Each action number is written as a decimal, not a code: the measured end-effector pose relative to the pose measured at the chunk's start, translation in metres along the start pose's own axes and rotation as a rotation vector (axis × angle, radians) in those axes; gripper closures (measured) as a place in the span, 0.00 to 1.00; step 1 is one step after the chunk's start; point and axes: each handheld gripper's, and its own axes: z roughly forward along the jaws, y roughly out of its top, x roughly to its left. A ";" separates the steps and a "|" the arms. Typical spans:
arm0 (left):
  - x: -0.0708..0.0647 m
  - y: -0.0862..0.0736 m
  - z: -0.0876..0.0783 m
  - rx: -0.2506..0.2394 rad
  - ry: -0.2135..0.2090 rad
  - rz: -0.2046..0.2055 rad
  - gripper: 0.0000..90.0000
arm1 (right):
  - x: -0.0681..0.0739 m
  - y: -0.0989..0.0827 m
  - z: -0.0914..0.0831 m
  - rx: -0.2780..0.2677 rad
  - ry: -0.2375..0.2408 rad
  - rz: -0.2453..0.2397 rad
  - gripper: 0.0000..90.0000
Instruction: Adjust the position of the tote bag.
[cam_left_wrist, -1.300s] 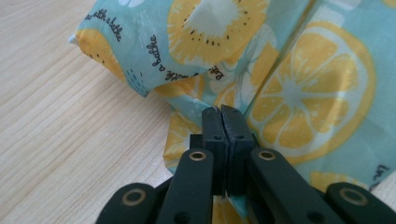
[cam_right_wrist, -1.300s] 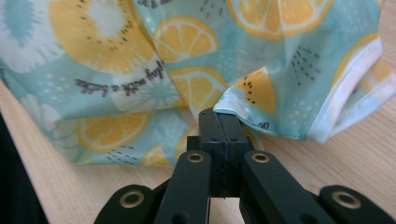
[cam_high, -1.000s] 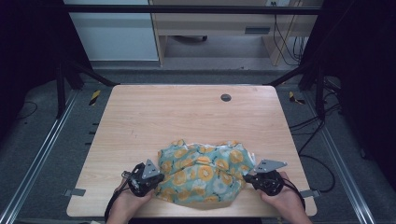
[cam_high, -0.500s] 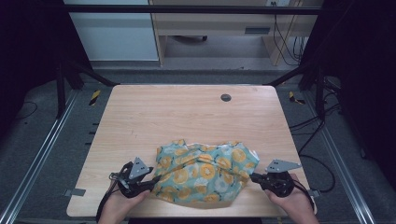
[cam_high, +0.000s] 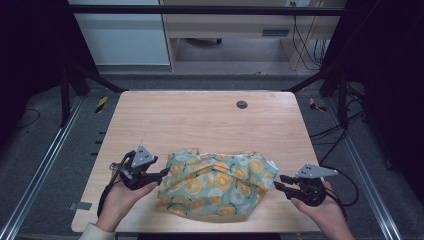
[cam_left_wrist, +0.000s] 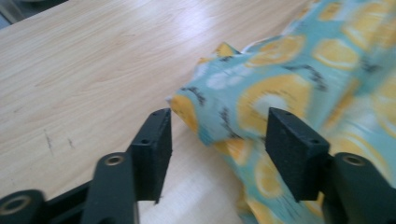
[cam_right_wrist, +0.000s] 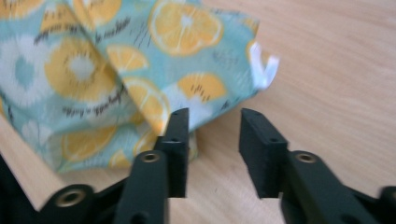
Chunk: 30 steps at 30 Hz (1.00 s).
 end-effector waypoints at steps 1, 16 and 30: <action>0.003 0.003 0.005 0.004 0.000 -0.007 0.40 | -0.001 0.004 0.000 -0.005 -0.004 0.009 0.62; 0.014 0.022 0.048 0.080 0.002 -0.015 0.18 | -0.019 0.017 0.032 0.060 0.055 0.136 0.33; 0.023 0.025 0.051 0.076 0.003 -0.030 0.19 | -0.012 0.038 0.041 0.075 0.115 0.051 0.99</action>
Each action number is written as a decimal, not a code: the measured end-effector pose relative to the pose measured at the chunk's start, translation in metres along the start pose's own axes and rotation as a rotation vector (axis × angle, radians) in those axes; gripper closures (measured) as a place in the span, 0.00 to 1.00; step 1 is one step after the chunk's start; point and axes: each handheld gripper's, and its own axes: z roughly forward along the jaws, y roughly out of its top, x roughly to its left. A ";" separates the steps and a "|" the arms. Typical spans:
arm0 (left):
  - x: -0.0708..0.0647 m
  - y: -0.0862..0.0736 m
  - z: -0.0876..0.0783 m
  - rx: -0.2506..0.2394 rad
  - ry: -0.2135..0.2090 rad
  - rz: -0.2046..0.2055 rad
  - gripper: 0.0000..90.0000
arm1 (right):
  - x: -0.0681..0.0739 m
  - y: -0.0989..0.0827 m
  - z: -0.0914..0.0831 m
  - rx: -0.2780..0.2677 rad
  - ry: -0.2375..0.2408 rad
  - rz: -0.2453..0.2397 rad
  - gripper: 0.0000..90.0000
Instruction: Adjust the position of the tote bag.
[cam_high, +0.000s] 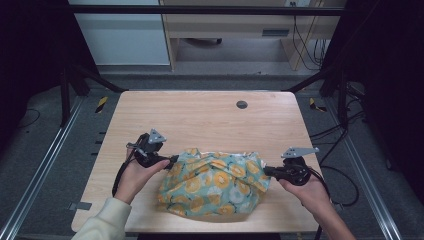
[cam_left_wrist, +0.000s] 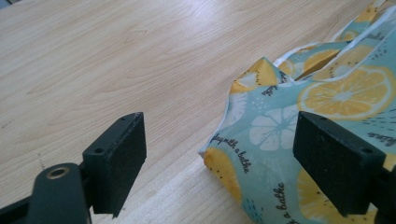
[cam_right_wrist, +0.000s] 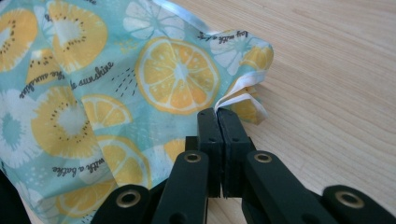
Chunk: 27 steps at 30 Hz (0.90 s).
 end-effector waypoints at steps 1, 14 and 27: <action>0.001 0.000 0.002 0.005 -0.002 0.000 0.19 | 0.002 0.000 0.000 0.006 -0.002 -0.009 1.00; -0.005 -0.012 0.032 0.082 -0.115 0.014 0.18 | 0.009 0.002 0.009 0.051 -0.033 -0.102 1.00; -0.019 -0.019 0.051 0.186 -0.152 0.099 0.31 | 0.008 0.017 0.019 0.029 -0.054 -0.108 1.00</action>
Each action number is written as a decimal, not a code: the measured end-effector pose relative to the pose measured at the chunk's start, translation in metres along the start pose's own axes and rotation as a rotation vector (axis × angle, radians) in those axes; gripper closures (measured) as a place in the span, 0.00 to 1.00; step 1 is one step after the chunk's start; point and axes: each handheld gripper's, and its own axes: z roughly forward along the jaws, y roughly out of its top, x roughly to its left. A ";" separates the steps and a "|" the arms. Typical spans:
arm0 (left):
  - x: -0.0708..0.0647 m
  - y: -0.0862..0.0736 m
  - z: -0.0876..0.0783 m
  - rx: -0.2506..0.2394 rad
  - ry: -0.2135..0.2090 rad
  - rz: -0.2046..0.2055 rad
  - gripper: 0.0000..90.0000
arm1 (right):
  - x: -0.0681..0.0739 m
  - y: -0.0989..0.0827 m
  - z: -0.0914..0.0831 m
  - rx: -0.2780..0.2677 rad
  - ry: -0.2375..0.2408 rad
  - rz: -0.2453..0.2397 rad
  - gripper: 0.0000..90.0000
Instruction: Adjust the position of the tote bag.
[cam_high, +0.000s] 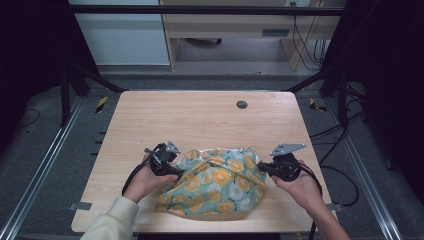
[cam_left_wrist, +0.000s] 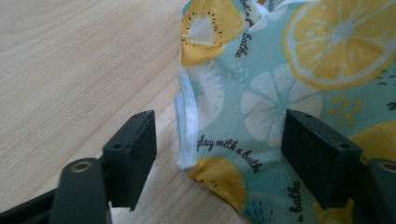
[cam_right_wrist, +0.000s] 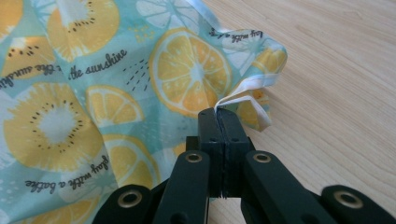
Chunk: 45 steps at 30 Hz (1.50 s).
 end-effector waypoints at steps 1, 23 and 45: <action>0.000 0.000 0.001 0.002 0.000 -0.001 0.32 | 0.000 0.001 0.000 -0.001 0.002 -0.008 1.00; -0.002 -0.004 0.003 0.046 -0.005 0.024 0.93 | -0.001 0.007 0.000 -0.012 0.003 -0.018 1.00; 0.012 0.026 -0.069 -0.193 0.200 -0.001 0.99 | -0.019 0.045 -0.025 -0.133 -0.091 -0.032 1.00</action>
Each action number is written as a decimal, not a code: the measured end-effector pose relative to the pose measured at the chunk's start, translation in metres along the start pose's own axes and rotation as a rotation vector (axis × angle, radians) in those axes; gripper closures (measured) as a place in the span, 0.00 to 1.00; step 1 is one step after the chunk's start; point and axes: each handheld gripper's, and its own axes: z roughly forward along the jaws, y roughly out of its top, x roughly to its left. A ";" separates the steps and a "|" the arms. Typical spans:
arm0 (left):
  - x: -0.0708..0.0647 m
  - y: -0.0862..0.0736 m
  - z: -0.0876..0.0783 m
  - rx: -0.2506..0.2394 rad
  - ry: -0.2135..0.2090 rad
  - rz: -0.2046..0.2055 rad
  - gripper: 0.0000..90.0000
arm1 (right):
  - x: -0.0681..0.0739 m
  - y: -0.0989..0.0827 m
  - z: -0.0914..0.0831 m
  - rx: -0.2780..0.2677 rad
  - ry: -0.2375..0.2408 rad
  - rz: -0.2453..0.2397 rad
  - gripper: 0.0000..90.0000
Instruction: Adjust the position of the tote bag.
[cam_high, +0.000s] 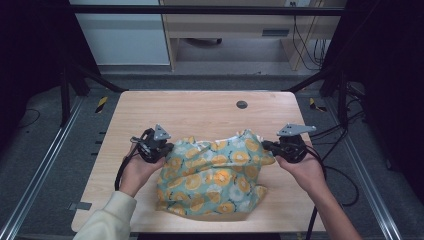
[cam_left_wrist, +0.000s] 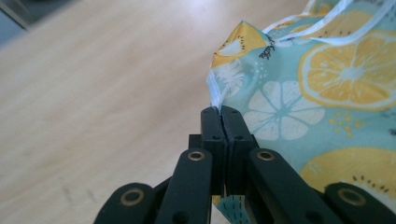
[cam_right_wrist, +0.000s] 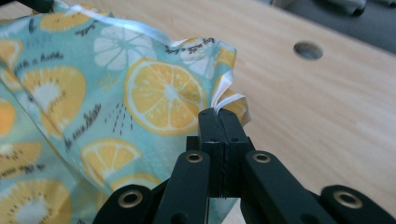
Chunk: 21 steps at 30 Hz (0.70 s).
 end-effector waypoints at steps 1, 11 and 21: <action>0.001 0.002 -0.006 -0.017 0.015 0.000 0.99 | 0.001 0.003 -0.004 -0.019 -0.005 -0.004 1.00; 0.003 0.009 -0.051 -0.170 0.091 0.018 1.00 | 0.008 0.010 -0.030 -0.096 -0.032 -0.048 1.00; 0.015 0.024 -0.073 -0.223 0.137 0.013 1.00 | 0.004 0.029 -0.043 -0.145 -0.064 -0.062 1.00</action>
